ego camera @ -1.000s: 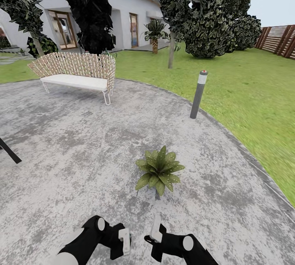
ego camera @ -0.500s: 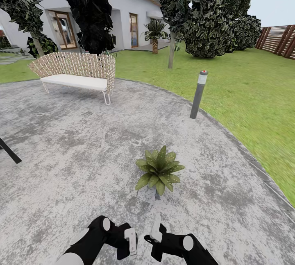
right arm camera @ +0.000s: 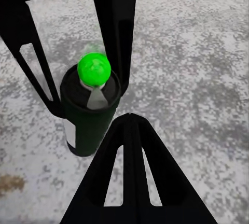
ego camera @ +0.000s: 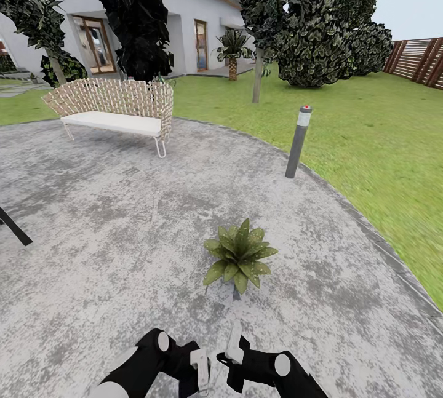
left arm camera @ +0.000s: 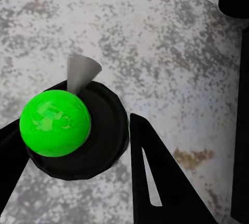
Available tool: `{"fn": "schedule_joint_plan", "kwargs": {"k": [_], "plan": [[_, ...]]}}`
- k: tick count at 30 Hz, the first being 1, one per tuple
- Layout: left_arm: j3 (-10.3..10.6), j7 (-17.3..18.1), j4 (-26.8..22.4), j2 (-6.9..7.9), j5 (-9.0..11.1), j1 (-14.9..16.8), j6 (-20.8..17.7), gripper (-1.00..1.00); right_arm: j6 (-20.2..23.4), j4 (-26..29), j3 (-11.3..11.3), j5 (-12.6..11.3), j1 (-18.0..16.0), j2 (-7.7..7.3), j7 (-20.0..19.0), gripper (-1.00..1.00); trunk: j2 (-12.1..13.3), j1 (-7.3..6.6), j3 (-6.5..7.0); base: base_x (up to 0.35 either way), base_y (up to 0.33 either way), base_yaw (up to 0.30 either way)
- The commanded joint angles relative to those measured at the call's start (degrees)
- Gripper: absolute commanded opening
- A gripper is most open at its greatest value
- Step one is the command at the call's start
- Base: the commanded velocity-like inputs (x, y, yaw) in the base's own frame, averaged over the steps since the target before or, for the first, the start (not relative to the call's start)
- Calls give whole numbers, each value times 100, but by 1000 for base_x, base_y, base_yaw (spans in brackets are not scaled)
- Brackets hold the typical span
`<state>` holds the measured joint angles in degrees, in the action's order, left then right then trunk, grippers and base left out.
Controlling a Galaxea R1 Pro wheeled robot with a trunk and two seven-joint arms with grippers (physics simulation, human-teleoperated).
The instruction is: Pick up the pesticide atomizer in the garden and spray insectifuge to fully cover both potted plants in the garden.
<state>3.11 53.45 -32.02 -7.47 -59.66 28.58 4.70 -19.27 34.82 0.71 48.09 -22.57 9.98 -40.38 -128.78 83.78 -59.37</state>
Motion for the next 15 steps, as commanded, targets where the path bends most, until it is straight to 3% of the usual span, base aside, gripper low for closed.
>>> {"fn": "schedule_joint_plan", "kwargs": {"k": [1, 5, 15], "plan": [[-9, 7, -7, -19, -50, 5, 49, -100, -24, 7, 8, 43, -1, 2, -7, -100, -2, -1, -5, 0, 0, 0], [-12, -257, -6, -61, -14, 6, 49, -100, -24, 7, 8, 43, -1, 2, -6, -100, -2, -1, -5, 0, 0, 0], [-12, -282, 57, -127, 26, 2, 57, -100, -24, 7, 8, 43, -1, 2, -5, -100, -2, -1, -5, 0, 0, 0]]}}
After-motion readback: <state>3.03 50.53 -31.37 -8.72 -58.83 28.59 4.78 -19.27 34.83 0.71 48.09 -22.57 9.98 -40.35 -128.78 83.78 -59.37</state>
